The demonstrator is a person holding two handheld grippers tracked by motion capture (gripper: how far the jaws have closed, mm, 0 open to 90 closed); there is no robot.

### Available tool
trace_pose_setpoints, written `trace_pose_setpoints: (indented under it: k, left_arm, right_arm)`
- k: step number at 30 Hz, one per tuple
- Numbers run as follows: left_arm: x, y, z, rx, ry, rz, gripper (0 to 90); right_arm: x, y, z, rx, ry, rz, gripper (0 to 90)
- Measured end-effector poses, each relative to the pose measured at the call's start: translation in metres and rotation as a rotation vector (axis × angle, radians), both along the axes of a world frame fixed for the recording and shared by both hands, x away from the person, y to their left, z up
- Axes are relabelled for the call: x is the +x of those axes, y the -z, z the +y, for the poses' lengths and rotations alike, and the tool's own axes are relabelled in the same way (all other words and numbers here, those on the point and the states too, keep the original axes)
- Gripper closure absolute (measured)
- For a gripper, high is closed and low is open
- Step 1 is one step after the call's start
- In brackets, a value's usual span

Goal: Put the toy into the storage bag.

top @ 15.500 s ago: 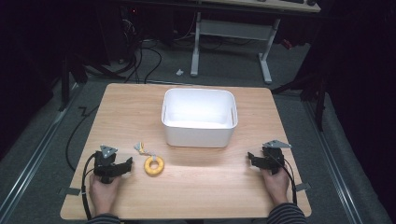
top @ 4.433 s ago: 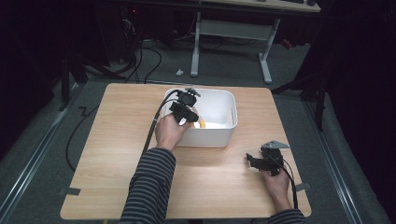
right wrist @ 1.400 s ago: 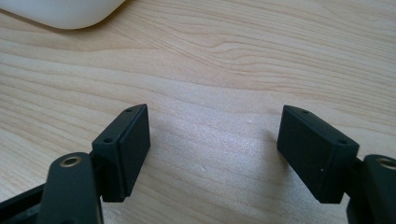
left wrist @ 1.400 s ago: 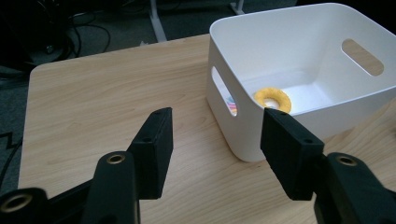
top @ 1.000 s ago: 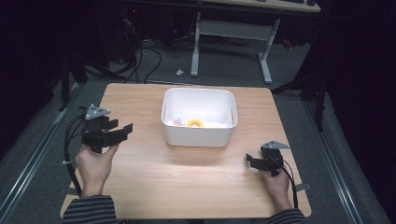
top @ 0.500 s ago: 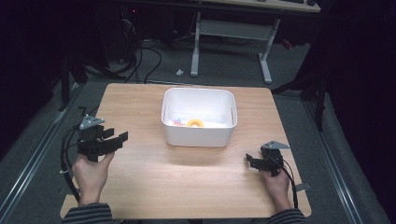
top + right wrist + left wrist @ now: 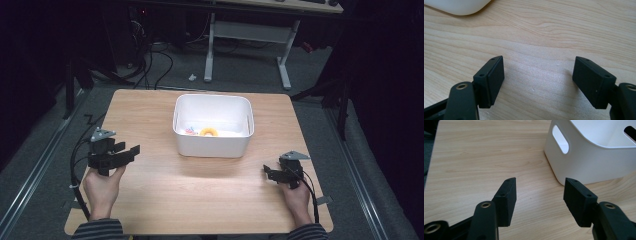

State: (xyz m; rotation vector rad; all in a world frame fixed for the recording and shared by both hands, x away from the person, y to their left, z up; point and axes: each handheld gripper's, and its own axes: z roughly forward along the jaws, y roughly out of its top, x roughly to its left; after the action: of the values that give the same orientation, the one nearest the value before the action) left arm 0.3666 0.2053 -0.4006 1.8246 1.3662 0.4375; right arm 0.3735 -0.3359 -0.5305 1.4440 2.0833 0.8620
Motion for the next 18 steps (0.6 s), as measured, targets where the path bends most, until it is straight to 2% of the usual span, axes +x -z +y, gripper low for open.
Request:
trace_pose_setpoints:
  k: [2,10,13,18]
  left_arm:
    - [0.003,0.005,-0.003,0.000,0.006,0.016,44.2]
    - [0.006,0.015,-0.013,0.002,0.027,0.033,44.1]
    - [0.007,0.019,-0.015,-0.006,0.036,0.051,44.3]
    - [0.006,0.024,-0.017,-0.015,0.041,0.054,44.4]
  right_arm:
    - [0.000,0.000,0.000,0.000,0.000,0.000,25.8]
    - [0.000,0.000,0.000,0.000,0.000,0.000,25.8]
    - [0.000,0.000,0.000,0.000,0.000,0.000,25.8]
    - [0.000,0.000,0.000,0.000,0.000,0.000,25.8]
